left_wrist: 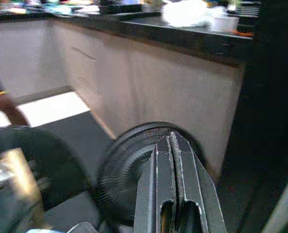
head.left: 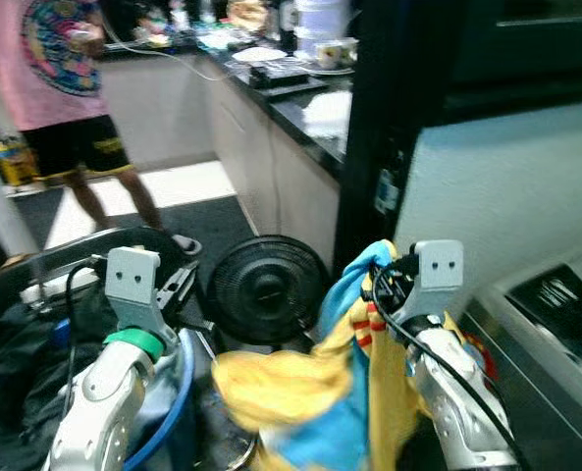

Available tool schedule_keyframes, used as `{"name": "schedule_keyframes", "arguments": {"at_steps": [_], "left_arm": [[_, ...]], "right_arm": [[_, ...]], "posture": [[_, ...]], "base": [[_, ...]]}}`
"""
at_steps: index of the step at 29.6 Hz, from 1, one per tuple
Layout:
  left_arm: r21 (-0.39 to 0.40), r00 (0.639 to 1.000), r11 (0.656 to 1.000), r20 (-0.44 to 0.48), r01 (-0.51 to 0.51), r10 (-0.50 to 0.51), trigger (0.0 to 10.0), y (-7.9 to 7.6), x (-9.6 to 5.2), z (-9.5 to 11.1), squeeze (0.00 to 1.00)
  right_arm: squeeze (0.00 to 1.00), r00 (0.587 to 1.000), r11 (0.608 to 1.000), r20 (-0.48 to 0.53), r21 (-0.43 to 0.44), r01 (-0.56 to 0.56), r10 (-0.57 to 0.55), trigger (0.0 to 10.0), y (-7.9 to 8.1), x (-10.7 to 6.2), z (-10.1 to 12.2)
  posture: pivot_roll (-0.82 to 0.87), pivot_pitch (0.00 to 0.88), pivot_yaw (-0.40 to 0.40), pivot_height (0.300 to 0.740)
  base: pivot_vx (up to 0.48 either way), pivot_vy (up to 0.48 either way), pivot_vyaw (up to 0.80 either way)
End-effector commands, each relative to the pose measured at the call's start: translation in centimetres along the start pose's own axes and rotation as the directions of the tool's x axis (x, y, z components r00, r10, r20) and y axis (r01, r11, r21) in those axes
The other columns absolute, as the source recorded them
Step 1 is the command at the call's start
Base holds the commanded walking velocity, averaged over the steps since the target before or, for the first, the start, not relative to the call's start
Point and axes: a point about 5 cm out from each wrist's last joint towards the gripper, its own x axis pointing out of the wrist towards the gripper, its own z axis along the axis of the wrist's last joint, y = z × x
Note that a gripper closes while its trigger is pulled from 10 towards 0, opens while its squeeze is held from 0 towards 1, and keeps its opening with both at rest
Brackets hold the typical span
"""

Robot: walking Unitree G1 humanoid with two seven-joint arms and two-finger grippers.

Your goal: Clothes washing

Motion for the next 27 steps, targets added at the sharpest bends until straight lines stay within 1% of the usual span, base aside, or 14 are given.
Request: {"name": "schedule_keyframes", "arguments": {"at_steps": [1,2,3,4,6,8,9,13,18,20,22,24,25,27], "left_arm": [[0.002,1.0,1.0,-0.013,0.006,-0.006,10.0,-0.2,0.2,0.0,0.0],[0.002,1.0,1.0,-0.013,0.006,-0.006,10.0,-0.2,0.2,0.0,0.0],[-0.005,1.0,1.0,-0.01,0.01,-0.01,10.0,-0.5,0.4,0.2,0.0],[-0.005,1.0,1.0,-0.01,0.01,-0.01,10.0,-0.5,0.4,0.2,0.0],[-0.016,1.0,1.0,-0.012,0.014,-0.014,10.0,-0.7,0.5,0.3,0.0],[-0.016,1.0,1.0,-0.012,0.014,-0.014,10.0,-0.7,0.5,0.3,0.0],[-0.026,1.0,1.0,-0.014,0.005,-0.005,10.0,-0.6,0.6,0.4,0.0],[-0.041,1.0,0.999,-0.014,-0.003,0.002,10.0,-0.5,0.8,0.9,0.0],[-0.033,1.0,0.999,-0.004,-0.004,0.004,10.0,-0.5,1.0,1.4,0.0],[-0.015,1.0,1.0,0.01,0.002,-0.002,10.0,-0.5,1.1,1.9,0.0],[0.012,1.0,1.0,0.021,0.015,-0.015,10.0,-0.7,1.3,2.3,0.0],[0.012,1.0,1.0,0.021,0.015,-0.015,10.0,-0.7,1.3,2.3,0.0],[0.02,1.0,1.0,0.02,0.023,-0.023,10.0,-0.8,1.3,2.3,0.0],[0.02,1.0,1.0,0.02,0.023,-0.023,10.0,-0.8,1.3,2.3,0.0]], "right_arm": [[0.0,0.996,0.999,0.092,0.032,-0.023,0.02,10.0,0.5,0.9,2.7],[0.0,0.996,0.999,0.092,0.032,-0.023,0.02,10.0,0.5,0.9,2.7],[0.0,0.989,0.998,0.147,0.054,-0.036,0.027,10.0,0.8,1.5,4.5],[0.0,0.989,0.998,0.147,0.054,-0.036,0.027,10.0,0.8,1.5,4.5],[0.0,0.969,0.996,0.245,0.078,-0.04,0.019,10.0,1.3,2.3,7.4],[0.0,0.969,0.996,0.245,0.078,-0.04,0.019,10.0,1.3,2.3,7.4],[0.0,0.96,0.995,0.28,0.094,-0.042,0.014,10.0,1.5,2.6,8.4],[0.0,0.948,0.993,0.319,0.108,-0.04,0.003,10.0,1.8,2.8,9.6],[0.0,0.942,0.993,0.335,0.117,-0.033,-0.008,10.0,1.7,2.9,10.1],[0.0,0.933,0.992,0.358,0.125,-0.018,-0.028,10.0,1.4,2.9,10.8],[0.0,0.896,0.991,0.43,0.122,0.061,-0.108,10.0,0.0,2.8,12.8],[0.0,0.896,0.991,0.43,0.122,0.061,-0.108,10.0,0.0,2.8,12.8],[0.0,0.88,0.989,0.453,0.102,0.105,-0.14,10.0,-0.8,2.8,13.5],[0.0,0.88,0.989,0.453,0.102,0.105,-0.14,10.0,-0.8,2.8,13.5]], "posture": [[0.01,0.018,0.117,0.74],[0.01,0.018,0.117,0.74],[0.01,0.018,0.115,0.74],[0.01,0.018,0.115,0.74],[0.01,0.019,0.113,0.74],[0.01,0.019,0.113,0.74],[0.01,0.02,0.112,0.74],[0.02,0.022,0.108,0.74],[0.02,0.023,0.107,0.74],[0.02,0.023,0.107,0.74],[0.02,0.023,0.116,0.74],[0.02,0.023,0.116,0.74],[0.02,0.023,0.117,0.74],[0.02,0.023,0.117,0.74]], "base": [[0.0,0.0,-0.8],[0.0,0.0,-0.8],[0.0,0.0,-0.8],[0.0,0.0,-0.8],[0.0,0.0,-0.8],[0.0,0.0,-0.8],[0.0,0.0,-0.8],[0.0,0.0,-0.8],[0.0,0.0,-0.8],[0.0,0.0,-0.8],[0.0,0.0,-0.8],[0.0,0.0,-0.8],[0.0,0.0,-0.8],[0.0,0.0,-0.8]]}}
